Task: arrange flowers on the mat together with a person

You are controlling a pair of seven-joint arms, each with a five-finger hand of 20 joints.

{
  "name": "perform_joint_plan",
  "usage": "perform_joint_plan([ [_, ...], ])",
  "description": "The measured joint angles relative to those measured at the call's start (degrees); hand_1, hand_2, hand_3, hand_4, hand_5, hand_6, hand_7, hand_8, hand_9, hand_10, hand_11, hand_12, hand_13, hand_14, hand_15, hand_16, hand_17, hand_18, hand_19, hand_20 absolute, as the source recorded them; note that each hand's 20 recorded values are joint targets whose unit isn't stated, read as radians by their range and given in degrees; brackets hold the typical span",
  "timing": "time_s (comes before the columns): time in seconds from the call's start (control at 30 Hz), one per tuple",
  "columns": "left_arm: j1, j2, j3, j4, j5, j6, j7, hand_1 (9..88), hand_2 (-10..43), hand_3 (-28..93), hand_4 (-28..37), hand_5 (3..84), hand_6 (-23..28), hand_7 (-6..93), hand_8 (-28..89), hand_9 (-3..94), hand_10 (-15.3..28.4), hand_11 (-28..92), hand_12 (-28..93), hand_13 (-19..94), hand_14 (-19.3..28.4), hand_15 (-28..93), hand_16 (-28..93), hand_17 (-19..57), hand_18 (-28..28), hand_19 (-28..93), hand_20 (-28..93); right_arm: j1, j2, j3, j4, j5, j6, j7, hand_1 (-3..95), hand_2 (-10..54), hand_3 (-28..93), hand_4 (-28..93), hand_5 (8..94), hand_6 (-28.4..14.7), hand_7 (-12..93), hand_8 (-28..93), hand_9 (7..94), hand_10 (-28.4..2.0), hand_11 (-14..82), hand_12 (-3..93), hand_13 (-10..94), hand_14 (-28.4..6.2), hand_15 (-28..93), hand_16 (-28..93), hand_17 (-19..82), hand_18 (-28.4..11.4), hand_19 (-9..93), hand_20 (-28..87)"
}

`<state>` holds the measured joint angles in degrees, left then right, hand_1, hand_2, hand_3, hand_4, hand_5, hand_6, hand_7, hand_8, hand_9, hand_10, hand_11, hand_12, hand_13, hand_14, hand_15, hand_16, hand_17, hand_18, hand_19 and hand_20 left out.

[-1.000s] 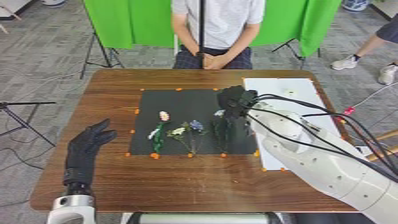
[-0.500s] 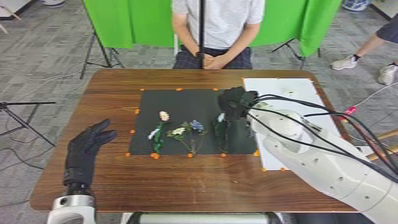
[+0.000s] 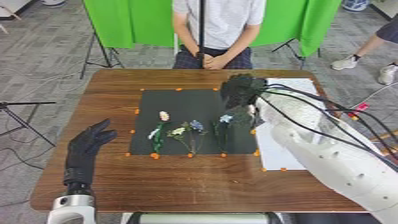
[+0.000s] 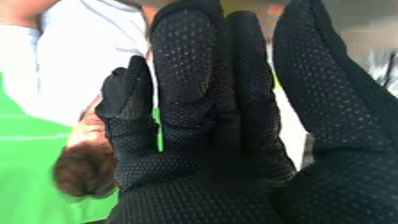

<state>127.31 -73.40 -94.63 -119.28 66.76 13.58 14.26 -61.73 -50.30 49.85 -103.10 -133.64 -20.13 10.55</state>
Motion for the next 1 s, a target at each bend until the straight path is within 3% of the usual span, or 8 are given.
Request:
perform_joint_plan([
  [0.13, 0.0, 0.0, 0.0, 0.0, 0.0, 0.0, 0.0, 20.0, 9.1, 65, -28.3, 50.3, 3.5, 14.0, -7, 53.6, 15.9, 21, 13, 41, 18.8, 23, -2, 9.8, 12.7, 12, 18, -5.5, -0.6, 9.3, -4.7, 8.1, 6.6, 1.1, 39.9, -9.5, 66, -20, 65.4, 1.2, 17, -11, 72.6, -14.1, 20.4, 23.0, 78, -8.1, 46, 28, 41, -19.5, 80, 44],
  [0.27, 0.0, 0.0, 0.0, 0.0, 0.0, 0.0, 0.0, 19.9, 9.1, 65, -28.3, 50.4, 3.5, 14.0, -7, 53.6, 15.9, 22, 13, 41, 18.9, 23, -2, 9.9, 12.7, 12, 18, -12.6, -2.7, 20.1, -10.4, 18.0, 17.4, 1.1, 32.0, -5.7, 66, -17, 65.4, 0.0, 17, -10, 69.0, -15.8, 15.7, 20.8, 69, -12.4, 33, 25, 36, -17.8, 64, 38],
  [0.37, 0.0, 0.0, 0.0, 0.0, 0.0, -0.01, -0.01, 19.9, 9.1, 65, -28.3, 50.3, 3.5, 14.1, -7, 53.7, 15.9, 21, 13, 41, 18.9, 23, -2, 9.9, 12.7, 12, 18, -17.7, -5.5, 27.8, -13.5, 27.2, 25.0, -1.8, 23.4, -1.9, 68, -16, 57.2, -1.1, 13, -10, 59.2, -16.3, 8.9, 16.9, 55, -15.0, 19, 22, 31, -16.0, 42, 34],
  [0.47, 0.0, 0.0, -0.01, 0.0, 0.0, -0.04, -0.02, 19.9, 9.1, 65, -28.3, 50.4, 3.5, 14.0, -7, 53.6, 15.9, 21, 13, 41, 18.9, 23, -2, 9.9, 12.6, 12, 18, -22.4, -8.6, 34.4, -14.1, 35.7, 28.6, -10.5, 15.4, 1.6, 69, -16, 47.5, -1.2, 9, -8, 46.6, -16.2, 5.3, 13.8, 38, -14.9, 11, 17, 23, -15.1, 15, 30],
  [0.53, 0.0, 0.0, -0.02, 0.0, 0.0, -0.09, -0.03, 19.8, 9.0, 65, -28.3, 50.4, 3.6, 14.0, -7, 53.6, 15.9, 21, 13, 41, 18.8, 23, -2, 9.9, 12.6, 12, 18, -25.4, -10.5, 37.8, -13.7, 40.7, 28.3, -17.7, 12.0, 2.8, 71, -17, 40.5, -0.4, 7, -8, 38.4, -14.5, 3.2, 11.3, 29, -12.7, 7, 13, 19, -14.3, 6, 27],
  [0.63, 0.0, 0.14, -0.01, 0.0, 0.0, -0.19, -0.03, 19.7, 9.0, 65, -28.3, 50.4, 3.6, 13.9, -7, 53.7, 15.9, 21, 13, 41, 18.8, 23, -2, 9.9, 12.6, 12, 18, -29.9, -13.1, 41.2, -12.4, 48.2, 23.6, -25.1, 10.1, 3.1, 73, -18, 36.8, 0.1, 7, -9, 35.7, -13.5, 2.6, 9.9, 26, -11.1, 5, 10, 17, -13.7, 2, 25],
  [0.8, -0.4, 0.46, 0.2, 0.09, -0.01, -0.48, -0.03, 19.8, 9.0, 65, -28.3, 50.4, 3.5, 13.8, -6, 53.6, 15.9, 21, 13, 41, 18.9, 23, -2, 10.0, 12.6, 12, 18, -37.5, -16.1, 42.7, -10.5, 62.8, 10.8, -25.1, 8.4, 4.2, 73, -18, 35.6, 0.2, 7, -8, 34.7, -13.3, 2.5, 9.4, 24, -10.5, 5, 8, 15, -13.3, 0, 24],
  [1.0, -1.6, 1.44, 0.88, 0.71, -0.02, -1.12, -0.03, 19.9, 9.0, 65, -28.3, 50.3, 3.5, 13.8, -7, 53.5, 16.0, 21, 13, 41, 18.9, 23, -2, 10.0, 12.5, 12, 18, -44.8, -18.8, 42.0, -9.3, 76.7, 13.1, -24.0, 7.4, 4.7, 73, -19, 35.7, 0.1, 7, -8, 34.8, -13.4, 2.6, 9.3, 24, -10.6, 5, 7, 15, -13.5, 2, 24],
])
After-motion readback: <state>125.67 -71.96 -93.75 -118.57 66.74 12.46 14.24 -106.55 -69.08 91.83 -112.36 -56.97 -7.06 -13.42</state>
